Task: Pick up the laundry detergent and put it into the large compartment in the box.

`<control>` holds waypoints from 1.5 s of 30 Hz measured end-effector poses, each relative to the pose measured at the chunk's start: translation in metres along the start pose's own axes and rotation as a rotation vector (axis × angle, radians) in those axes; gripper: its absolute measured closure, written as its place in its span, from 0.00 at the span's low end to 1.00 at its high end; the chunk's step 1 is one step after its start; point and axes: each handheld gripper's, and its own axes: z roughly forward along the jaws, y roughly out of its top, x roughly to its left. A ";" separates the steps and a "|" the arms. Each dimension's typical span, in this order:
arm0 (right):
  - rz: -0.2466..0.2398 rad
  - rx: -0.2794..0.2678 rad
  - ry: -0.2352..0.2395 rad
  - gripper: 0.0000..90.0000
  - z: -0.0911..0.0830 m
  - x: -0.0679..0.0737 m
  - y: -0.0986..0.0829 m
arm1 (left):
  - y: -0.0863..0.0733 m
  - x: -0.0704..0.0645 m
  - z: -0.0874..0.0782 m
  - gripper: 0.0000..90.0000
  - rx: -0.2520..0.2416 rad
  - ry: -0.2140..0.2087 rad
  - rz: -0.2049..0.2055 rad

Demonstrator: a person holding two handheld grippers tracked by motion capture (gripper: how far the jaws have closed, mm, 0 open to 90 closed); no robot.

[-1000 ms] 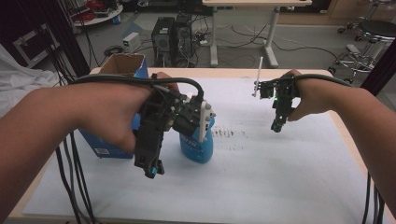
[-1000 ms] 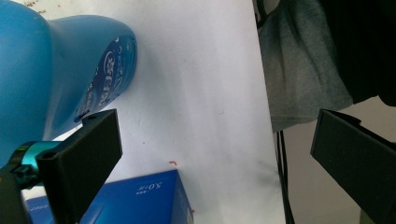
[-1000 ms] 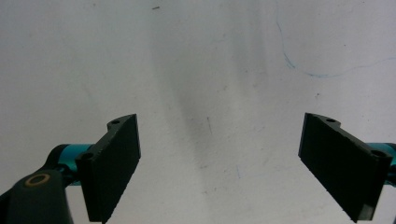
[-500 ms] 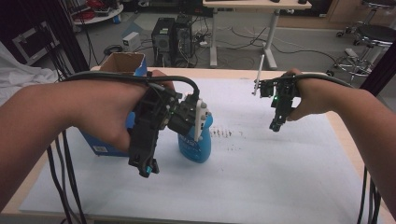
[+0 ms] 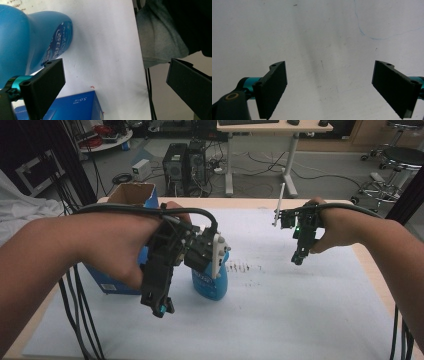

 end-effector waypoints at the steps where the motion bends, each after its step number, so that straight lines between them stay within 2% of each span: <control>1: -0.005 0.003 0.001 0.13 0.000 -0.001 -0.001 | 0.000 0.000 -0.001 0.02 0.000 0.004 -0.002; 7: -0.004 0.015 0.000 0.13 0.001 0.002 -0.001 | 0.000 0.000 -0.001 0.02 -0.012 0.003 0.003; 13: -0.016 0.008 -0.003 0.13 -0.001 0.005 0.001 | -0.006 0.000 -0.007 0.02 -0.058 0.016 -0.001; 16: -0.015 0.011 -0.002 0.13 -0.001 0.005 0.001 | -0.010 0.007 -0.010 0.02 -0.057 0.027 -0.013; 17: -0.011 0.013 -0.002 0.13 0.000 0.004 0.001 | -0.011 0.009 -0.011 0.02 -0.070 0.022 -0.016; 20: -0.013 0.008 -0.003 0.13 0.000 0.003 0.001 | -0.015 0.012 -0.016 0.02 -0.113 0.022 -0.004; 24: -0.005 0.002 -0.001 0.13 -0.001 0.002 0.000 | -0.018 0.017 -0.022 0.02 -0.114 0.039 0.003; 31: 0.008 -0.001 0.006 0.13 0.001 -0.002 -0.002 | -0.027 0.034 -0.031 0.02 -0.144 0.048 -0.002; 36: 0.010 0.016 0.008 0.13 0.007 -0.006 -0.002 | -0.031 0.054 -0.036 0.02 -0.139 0.065 -0.007; 40: 0.017 0.021 0.014 0.13 0.008 -0.009 -0.002 | -0.030 0.069 -0.036 0.02 -0.123 0.068 0.005; 43: 0.026 0.009 0.014 0.13 0.008 -0.011 -0.001 | -0.027 0.079 -0.032 0.02 -0.093 0.091 0.036; 45: 0.023 0.013 0.012 0.13 0.010 -0.012 -0.001 | -0.025 0.085 -0.029 0.02 -0.089 0.092 0.053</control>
